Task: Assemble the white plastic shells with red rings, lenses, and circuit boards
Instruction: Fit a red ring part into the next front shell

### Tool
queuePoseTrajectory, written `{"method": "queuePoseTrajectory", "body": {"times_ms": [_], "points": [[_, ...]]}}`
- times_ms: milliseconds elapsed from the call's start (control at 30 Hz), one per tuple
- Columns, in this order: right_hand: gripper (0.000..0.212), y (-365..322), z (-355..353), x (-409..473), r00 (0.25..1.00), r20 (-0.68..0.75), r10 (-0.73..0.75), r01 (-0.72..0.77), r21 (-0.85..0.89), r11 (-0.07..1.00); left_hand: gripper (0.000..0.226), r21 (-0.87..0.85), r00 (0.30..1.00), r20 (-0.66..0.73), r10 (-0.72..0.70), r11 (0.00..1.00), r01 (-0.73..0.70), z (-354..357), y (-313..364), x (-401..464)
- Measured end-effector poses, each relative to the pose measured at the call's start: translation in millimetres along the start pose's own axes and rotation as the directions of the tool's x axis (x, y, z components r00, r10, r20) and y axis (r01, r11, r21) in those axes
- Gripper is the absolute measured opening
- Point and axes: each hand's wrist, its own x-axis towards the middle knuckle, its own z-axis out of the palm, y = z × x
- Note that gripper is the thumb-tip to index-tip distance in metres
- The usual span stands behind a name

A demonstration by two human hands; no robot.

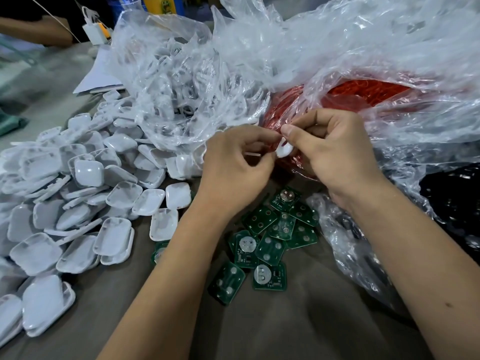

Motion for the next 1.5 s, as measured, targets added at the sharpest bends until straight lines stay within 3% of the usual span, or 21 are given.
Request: {"method": "queuePoseTrajectory", "body": {"times_ms": [100,267,467,600,800,900,1067,1233,1367,1500], "points": [[0.012,-3.0,-1.1,0.8,0.998,-0.005,0.068,-0.067,0.084,0.994,0.031,0.060,0.996,0.019,0.086,0.994,-0.087,1.1,-1.2,-1.3],[0.019,-8.3,-0.5,-2.5,0.998,0.027,0.055,-0.058,0.102,0.993,0.024,0.031,0.993,-0.093,0.076,0.997,-0.073,1.3,-2.7,0.6],[0.022,-8.7,4.1,-5.6,0.999,0.044,-0.016,0.021,-0.111,0.994,0.016,-0.125,0.982,-0.164,-0.098,0.989,0.078,-0.8,-6.5,6.3],[0.012,-9.7,5.5,-9.2,0.980,0.198,-0.020,0.066,-0.225,0.972,0.013,-0.180,0.952,-0.208,-0.225,0.965,0.188,-5.4,-12.7,9.7],[0.033,-9.0,1.9,-10.7,0.921,0.388,0.036,0.096,-0.315,0.944,0.011,-0.277,0.899,-0.268,-0.347,0.921,0.273,-10.1,-13.3,9.4],[0.035,-7.1,3.5,-10.8,0.925,0.379,0.025,0.080,-0.259,0.963,0.012,-0.314,0.883,-0.274,-0.381,0.903,0.292,-11.9,-14.6,10.7],[0.034,-6.7,7.6,-11.6,0.928,0.369,0.046,-0.053,0.006,0.999,0.015,-0.298,0.892,-0.242,-0.381,0.904,0.306,-13.9,-14.1,10.7],[0.032,-9.5,6.7,-11.7,0.941,0.329,0.079,-0.124,0.119,0.985,0.048,-0.206,0.912,-0.231,-0.338,0.933,0.294,-13.7,-11.9,10.2],[0.033,-10.0,4.7,-12.3,0.938,0.335,0.092,-0.153,0.162,0.975,0.047,-0.080,0.920,-0.254,-0.299,0.954,0.288,-14.5,-7.2,9.5],[0.031,-12.8,2.0,-14.1,0.921,0.386,0.058,-0.106,0.105,0.989,0.058,-0.091,0.905,-0.269,-0.329,0.944,0.316,-16.1,-2.3,9.4]]}}
